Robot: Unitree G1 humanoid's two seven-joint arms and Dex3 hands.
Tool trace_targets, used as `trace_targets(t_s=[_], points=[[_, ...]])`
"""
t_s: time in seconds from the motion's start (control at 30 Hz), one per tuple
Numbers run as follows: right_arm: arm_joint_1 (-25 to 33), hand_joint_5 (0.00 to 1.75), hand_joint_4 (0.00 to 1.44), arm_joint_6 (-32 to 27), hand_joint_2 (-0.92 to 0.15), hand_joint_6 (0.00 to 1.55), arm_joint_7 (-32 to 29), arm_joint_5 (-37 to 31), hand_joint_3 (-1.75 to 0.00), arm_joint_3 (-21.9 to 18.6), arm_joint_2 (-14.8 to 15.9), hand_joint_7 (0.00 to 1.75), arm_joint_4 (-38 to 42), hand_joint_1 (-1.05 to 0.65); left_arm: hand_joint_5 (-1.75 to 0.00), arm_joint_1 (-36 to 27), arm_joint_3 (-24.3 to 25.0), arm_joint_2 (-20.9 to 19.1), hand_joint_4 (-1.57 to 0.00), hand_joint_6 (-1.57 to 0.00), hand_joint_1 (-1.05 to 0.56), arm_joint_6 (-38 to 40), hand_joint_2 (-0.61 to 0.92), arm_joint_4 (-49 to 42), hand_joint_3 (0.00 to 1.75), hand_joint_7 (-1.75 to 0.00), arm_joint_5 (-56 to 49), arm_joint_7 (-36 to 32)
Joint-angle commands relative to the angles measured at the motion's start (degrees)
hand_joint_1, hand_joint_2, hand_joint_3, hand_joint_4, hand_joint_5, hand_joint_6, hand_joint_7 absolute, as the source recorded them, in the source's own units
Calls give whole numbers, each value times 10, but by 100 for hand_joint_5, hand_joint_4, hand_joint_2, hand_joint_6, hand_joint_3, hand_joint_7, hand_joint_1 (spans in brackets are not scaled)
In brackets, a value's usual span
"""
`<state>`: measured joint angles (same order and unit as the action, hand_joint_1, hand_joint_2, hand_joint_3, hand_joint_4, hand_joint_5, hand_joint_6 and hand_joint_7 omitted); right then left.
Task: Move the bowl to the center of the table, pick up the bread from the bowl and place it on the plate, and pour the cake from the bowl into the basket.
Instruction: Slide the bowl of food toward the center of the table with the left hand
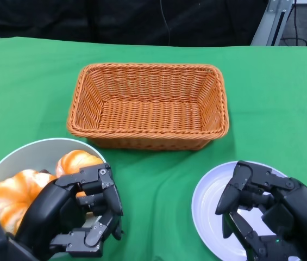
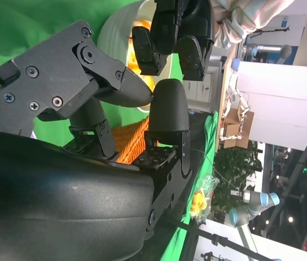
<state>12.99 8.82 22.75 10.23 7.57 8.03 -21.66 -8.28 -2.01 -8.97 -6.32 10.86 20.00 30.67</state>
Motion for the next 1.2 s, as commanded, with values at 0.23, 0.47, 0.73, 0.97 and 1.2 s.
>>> trace_targets(t_s=[0.23,0.47,0.73,0.97,1.2], points=[[-3,167,73,-6,-58,65,-5,2,-111,-5,7,142,-2,-14,-167,4,3,-5,-79,-75,-3,1,52,0,121,-144,-9,-7],[0,165,72,-4,-59,65,-5,0,-108,-5,8,139,1,-14,-167,5,3,-2,-78,-74,-3,-9,52,-10,122,-145,-10,-2],[4,166,72,-3,-59,66,-5,3,-107,-6,7,139,3,-15,-166,7,1,-1,-78,-73,-4,-22,54,-20,120,-145,-13,4],[9,167,72,-3,-59,66,-6,7,-107,-6,4,139,1,-14,-167,8,0,1,-77,-73,-3,-31,52,-26,124,-147,-11,5],[9,167,72,3,-57,66,-11,3,-108,-5,1,140,7,-14,-162,6,9,-2,-78,-74,-7,-27,55,-15,113,-142,-8,-3]])
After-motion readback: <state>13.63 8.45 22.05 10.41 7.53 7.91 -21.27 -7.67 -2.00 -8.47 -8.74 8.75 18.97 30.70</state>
